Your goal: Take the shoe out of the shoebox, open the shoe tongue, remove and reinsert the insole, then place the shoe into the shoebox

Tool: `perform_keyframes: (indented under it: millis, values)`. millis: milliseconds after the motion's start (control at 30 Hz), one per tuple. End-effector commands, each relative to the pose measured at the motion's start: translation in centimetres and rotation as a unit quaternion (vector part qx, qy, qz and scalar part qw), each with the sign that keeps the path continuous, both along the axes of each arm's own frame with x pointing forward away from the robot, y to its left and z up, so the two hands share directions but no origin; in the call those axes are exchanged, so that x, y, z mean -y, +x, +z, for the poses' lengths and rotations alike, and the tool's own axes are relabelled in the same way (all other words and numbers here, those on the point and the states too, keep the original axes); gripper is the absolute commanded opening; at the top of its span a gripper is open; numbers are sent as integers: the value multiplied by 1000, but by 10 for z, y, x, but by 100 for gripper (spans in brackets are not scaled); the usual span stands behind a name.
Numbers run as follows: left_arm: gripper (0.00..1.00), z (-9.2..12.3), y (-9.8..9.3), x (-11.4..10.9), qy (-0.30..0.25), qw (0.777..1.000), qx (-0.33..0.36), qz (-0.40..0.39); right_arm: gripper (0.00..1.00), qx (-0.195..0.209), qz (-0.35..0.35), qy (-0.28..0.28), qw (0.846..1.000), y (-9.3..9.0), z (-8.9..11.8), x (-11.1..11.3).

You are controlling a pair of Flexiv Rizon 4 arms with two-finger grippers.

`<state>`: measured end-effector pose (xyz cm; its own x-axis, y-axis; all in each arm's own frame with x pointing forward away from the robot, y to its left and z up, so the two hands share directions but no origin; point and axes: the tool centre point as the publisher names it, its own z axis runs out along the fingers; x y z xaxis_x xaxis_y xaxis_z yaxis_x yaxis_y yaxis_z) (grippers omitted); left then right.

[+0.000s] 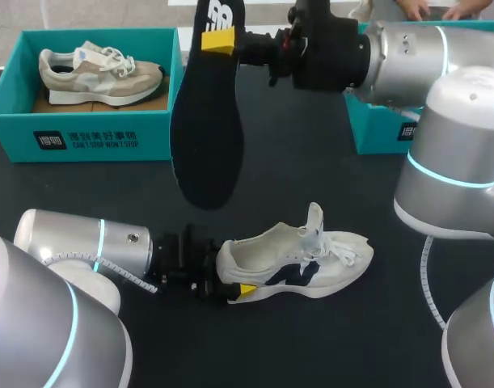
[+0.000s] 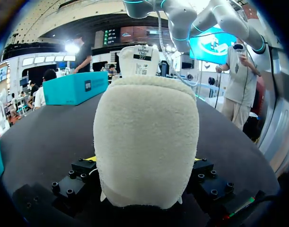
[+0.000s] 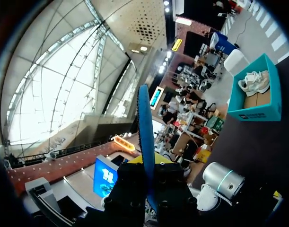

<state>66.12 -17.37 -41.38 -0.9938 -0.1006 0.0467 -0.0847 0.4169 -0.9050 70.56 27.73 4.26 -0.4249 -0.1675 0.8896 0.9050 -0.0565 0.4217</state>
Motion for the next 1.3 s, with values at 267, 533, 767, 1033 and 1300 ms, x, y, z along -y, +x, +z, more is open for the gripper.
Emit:
perform_keyframes:
  millis: [267, 533, 767, 1033, 1300]
  values:
    - [0, -3, -4, 0, 1, 1000, 0, 1, 0, -55, 17, -37, 998, 3, 29, 20]
    - [0, -3, -4, 0, 1, 1000, 0, 1, 0, 5, 38, -80, 996, 1, 52, 28]
    - [0, -3, -4, 0, 1, 1000, 0, 1, 0, 71, 52, -107, 990, -1, 62, 25]
    - [0, -3, -4, 0, 1, 1000, 0, 1, 0, 73, 44, -119, 989, -31, 69, 13]
    - [0, -3, -4, 0, 1, 1000, 0, 1, 0, 80, 25, -102, 991, -51, 64, 4]
